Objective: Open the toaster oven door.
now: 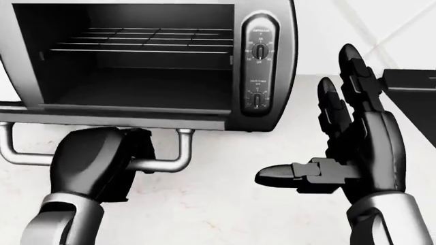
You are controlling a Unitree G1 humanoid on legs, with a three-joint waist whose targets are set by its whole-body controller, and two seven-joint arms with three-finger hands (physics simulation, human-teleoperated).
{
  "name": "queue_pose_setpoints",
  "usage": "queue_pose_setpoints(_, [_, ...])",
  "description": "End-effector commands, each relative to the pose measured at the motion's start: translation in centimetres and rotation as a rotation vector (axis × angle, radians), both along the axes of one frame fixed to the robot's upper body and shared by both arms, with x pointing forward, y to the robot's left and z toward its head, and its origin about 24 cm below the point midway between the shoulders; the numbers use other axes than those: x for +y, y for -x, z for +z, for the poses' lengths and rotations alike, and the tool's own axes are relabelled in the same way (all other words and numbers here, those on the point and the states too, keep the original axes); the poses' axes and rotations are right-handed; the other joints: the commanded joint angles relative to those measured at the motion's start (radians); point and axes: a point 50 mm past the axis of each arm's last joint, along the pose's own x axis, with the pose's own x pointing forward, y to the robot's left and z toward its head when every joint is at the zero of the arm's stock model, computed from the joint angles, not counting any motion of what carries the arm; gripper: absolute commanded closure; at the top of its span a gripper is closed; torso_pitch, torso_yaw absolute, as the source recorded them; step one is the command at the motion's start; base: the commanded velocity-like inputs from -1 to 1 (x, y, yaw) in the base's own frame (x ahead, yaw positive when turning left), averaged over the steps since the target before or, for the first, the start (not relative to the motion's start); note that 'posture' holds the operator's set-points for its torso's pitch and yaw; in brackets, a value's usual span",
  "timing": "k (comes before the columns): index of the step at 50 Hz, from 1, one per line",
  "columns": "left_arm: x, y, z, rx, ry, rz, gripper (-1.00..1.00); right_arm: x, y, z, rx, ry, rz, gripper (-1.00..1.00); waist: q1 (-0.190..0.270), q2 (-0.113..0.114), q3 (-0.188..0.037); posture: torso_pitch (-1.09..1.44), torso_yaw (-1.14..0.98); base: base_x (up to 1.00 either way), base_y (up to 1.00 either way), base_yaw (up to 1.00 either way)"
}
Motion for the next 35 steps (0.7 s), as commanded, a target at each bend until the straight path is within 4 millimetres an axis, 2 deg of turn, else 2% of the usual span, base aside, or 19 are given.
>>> queue_pose_setpoints(1, [0.2,0.5,1.5,-0.083,0.006,0.005,0.23,0.1,0.2,1.5,-0.085,0.001,0.005,-1.0,0.003,-0.002,-0.008,-0.37,0.0,0.0,0.0,0.0])
queue_pose_setpoints(3, [0.2,1.0,1.2,-0.08,0.009,0.007,0.04,0.1,0.1,1.4,-0.084,0.0,0.005,-1.0,0.006,-0.004,-0.008,-0.37,0.0,0.0,0.0,0.0])
queue_pose_setpoints(5, [0.2,1.4,1.1,-0.077,0.01,0.007,-0.04,0.1,0.1,1.5,-0.085,0.0,0.004,-1.0,0.009,-0.005,-0.008,-0.37,0.0,0.0,0.0,0.0])
queue_pose_setpoints(14, [0.5,2.8,0.4,-0.053,0.014,0.006,-0.22,0.0,0.1,1.6,-0.086,-0.002,0.002,-1.0,0.023,-0.012,-0.004,-0.37,0.0,0.0,0.0,0.0])
queue_pose_setpoints(19, [0.6,3.7,0.0,-0.029,0.02,0.003,-0.21,0.0,0.2,1.6,-0.086,-0.003,0.001,-1.0,0.022,-0.012,-0.003,-0.37,0.0,0.0,0.0,0.0])
queue_pose_setpoints(24, [1.0,4.6,-1.5,0.068,0.053,-0.018,-0.16,-0.1,0.2,1.6,-0.086,-0.006,-0.003,-1.0,0.025,-0.013,-0.002,-0.37,0.0,0.0,0.0,0.0])
queue_pose_setpoints(35, [1.6,6.6,-3.5,0.19,0.089,-0.03,-0.11,-0.1,0.3,1.5,-0.087,-0.009,-0.005,-1.0,0.021,-0.008,-0.002,-0.37,0.0,0.0,0.0,0.0])
